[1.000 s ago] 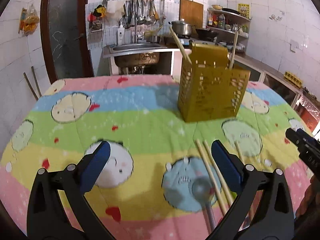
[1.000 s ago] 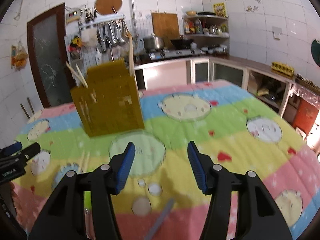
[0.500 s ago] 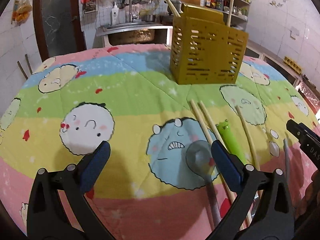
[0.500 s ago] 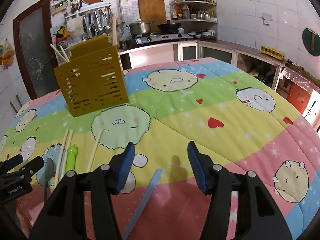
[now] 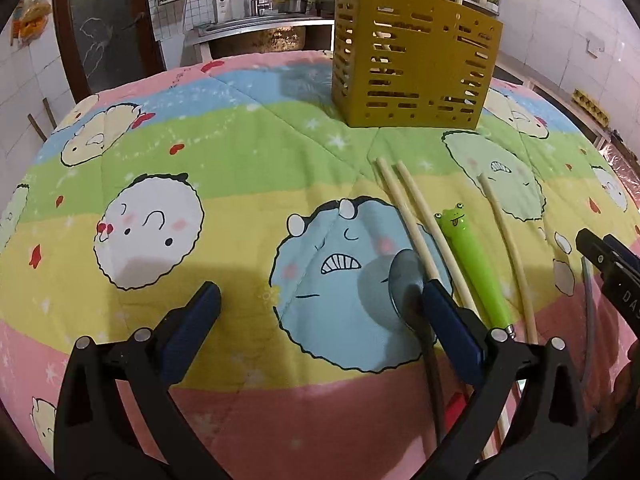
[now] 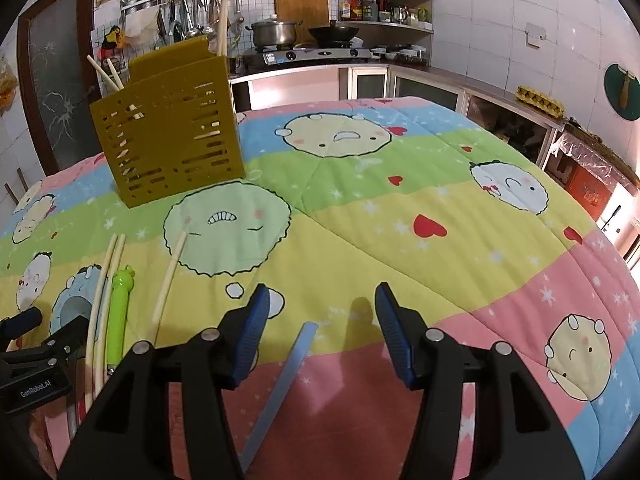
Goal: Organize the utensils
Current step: 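Move the left tool back toward the metal spoon on the quilt, then close the left tool on the metal spoon while the right tool closes on the metal fork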
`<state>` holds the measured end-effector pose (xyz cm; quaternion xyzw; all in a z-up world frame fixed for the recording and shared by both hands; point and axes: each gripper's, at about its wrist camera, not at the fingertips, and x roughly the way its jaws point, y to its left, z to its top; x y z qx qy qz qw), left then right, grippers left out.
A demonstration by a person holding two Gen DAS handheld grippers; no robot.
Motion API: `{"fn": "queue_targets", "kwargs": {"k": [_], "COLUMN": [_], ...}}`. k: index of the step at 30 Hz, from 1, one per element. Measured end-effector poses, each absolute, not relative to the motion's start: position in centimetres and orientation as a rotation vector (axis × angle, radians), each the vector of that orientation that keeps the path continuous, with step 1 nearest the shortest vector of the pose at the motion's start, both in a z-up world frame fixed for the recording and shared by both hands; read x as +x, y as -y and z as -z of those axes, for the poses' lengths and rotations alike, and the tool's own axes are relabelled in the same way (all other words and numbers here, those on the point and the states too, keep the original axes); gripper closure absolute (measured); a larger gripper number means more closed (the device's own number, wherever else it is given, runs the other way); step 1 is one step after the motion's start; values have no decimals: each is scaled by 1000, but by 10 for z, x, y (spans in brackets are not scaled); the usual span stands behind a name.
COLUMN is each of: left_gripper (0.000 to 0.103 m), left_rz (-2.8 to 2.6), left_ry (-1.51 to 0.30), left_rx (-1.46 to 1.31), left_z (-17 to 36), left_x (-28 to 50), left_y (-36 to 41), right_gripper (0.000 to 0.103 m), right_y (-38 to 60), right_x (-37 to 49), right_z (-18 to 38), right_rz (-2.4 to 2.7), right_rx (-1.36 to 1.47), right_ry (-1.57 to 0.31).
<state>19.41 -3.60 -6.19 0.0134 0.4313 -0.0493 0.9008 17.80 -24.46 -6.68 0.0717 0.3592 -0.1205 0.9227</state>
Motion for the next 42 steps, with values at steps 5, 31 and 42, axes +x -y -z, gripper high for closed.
{"fn": "queue_targets", "kwargs": {"k": [5, 31, 42], "left_gripper": [8, 42, 68], "left_rz": [122, 148, 159], "left_ry": [-912, -965, -967], "left_rx": [25, -10, -26], "left_z": [61, 55, 54], "left_x": [192, 198, 205], "left_y": [40, 45, 47], "right_gripper": [49, 67, 91], "right_y": [244, 226, 224], "right_x": [180, 182, 197], "right_z": [69, 76, 74], "right_rz": [249, 227, 169], "right_rx": [147, 105, 135], "right_ry": [-753, -891, -892]}}
